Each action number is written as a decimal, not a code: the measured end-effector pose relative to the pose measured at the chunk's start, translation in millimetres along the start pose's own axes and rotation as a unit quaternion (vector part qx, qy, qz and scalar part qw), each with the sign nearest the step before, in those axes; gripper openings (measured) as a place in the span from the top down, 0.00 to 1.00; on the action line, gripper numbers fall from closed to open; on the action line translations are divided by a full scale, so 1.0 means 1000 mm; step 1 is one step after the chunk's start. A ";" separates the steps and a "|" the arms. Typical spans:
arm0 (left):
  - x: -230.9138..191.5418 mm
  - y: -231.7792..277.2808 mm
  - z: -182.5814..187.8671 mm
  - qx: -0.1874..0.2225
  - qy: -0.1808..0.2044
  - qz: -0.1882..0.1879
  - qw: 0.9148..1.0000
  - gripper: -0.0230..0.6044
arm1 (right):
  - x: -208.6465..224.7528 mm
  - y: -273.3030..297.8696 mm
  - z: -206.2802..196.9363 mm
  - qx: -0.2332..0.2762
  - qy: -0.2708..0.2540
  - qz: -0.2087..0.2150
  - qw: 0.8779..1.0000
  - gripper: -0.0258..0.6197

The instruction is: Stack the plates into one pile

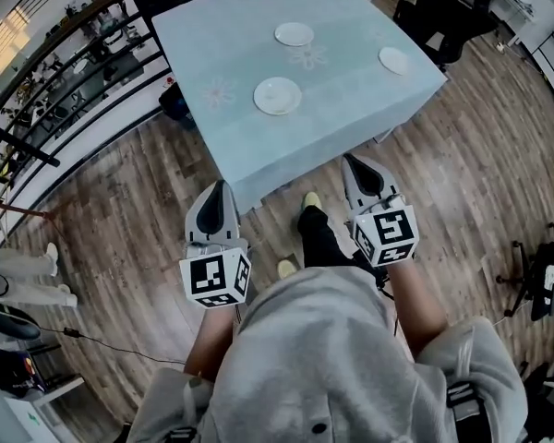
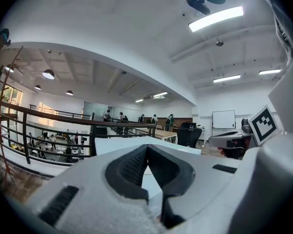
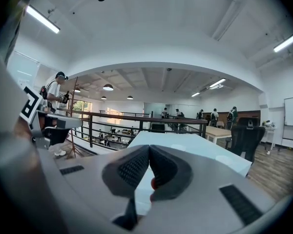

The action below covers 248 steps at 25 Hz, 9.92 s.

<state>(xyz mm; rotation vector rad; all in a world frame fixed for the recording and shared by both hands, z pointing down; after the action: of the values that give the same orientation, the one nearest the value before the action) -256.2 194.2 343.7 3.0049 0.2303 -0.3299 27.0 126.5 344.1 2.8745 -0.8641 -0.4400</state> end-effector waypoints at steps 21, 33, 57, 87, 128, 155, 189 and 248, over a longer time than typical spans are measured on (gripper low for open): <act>0.026 0.137 -0.001 -0.030 0.023 -0.007 0.999 0.93 | 0.107 0.085 -0.026 -0.012 -0.008 -0.002 1.000 0.92; 0.035 0.257 0.005 -0.057 0.034 0.010 0.998 0.93 | 0.197 0.170 -0.038 -0.012 -0.002 0.007 1.000 0.92; 0.048 0.302 0.016 -0.051 0.054 0.058 0.996 0.93 | 0.268 0.242 -0.031 -0.006 -0.032 0.091 0.995 0.78; -0.034 0.392 -0.001 -0.090 0.009 0.094 0.991 0.93 | 0.245 0.408 -0.050 -0.097 -0.231 0.161 0.955 0.74; -0.105 0.438 -0.059 -0.174 -0.048 0.097 0.979 0.93 | 0.169 0.548 -0.164 -0.193 -0.473 0.193 0.838 0.89; -0.023 0.350 -0.002 -0.071 -0.007 0.108 0.992 0.93 | 0.185 0.406 -0.070 -0.105 -0.337 0.223 0.909 0.91; 0.003 0.265 -0.003 -0.045 0.022 0.157 0.986 0.93 | 0.010 0.321 -0.125 -0.039 -0.448 0.416 0.790 0.91; -0.008 0.358 -0.002 -0.151 0.087 0.071 0.982 0.93 | 0.415 0.325 -0.264 -0.379 -0.183 0.043 0.906 0.73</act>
<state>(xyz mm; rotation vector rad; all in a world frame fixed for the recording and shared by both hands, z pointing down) -205.4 -158.2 380.0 2.7288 0.0720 -0.0153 267.8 -368.7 555.0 2.0552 -0.6526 -1.0553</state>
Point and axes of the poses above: the fingertips, and each gripper's own axes: y forward along the fingers, x to its right, z out of its top, the point moved 9 cm from there along -y, backward along the fingers, and after that the axes turned 10 degrees about -y, right-handed, at the moved point
